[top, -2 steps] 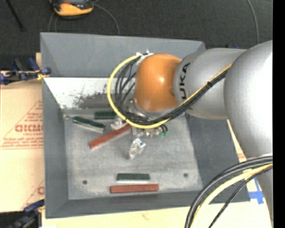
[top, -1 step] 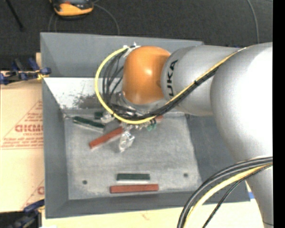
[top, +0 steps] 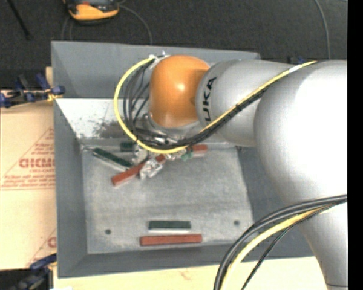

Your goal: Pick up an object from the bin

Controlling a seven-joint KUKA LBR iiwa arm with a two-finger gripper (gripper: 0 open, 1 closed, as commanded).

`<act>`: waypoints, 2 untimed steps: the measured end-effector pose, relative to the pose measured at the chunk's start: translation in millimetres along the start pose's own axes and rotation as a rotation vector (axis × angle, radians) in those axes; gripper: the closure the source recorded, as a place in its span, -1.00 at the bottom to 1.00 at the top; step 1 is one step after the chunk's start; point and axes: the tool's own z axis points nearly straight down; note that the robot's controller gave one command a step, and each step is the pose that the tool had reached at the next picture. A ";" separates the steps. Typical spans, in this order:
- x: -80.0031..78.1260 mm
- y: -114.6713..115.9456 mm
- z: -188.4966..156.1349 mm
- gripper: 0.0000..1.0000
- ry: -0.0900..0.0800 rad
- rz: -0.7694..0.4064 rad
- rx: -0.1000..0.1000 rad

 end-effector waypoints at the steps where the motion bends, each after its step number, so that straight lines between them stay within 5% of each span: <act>1: -0.2 0.0 -0.1 1.00 -0.001 0.000 0.000; 2: 0.3 11.0 -29.8 1.00 0.000 0.013 -0.004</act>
Offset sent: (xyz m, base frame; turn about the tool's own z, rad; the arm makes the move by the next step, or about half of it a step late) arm -0.0069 0.0178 0.0579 0.0190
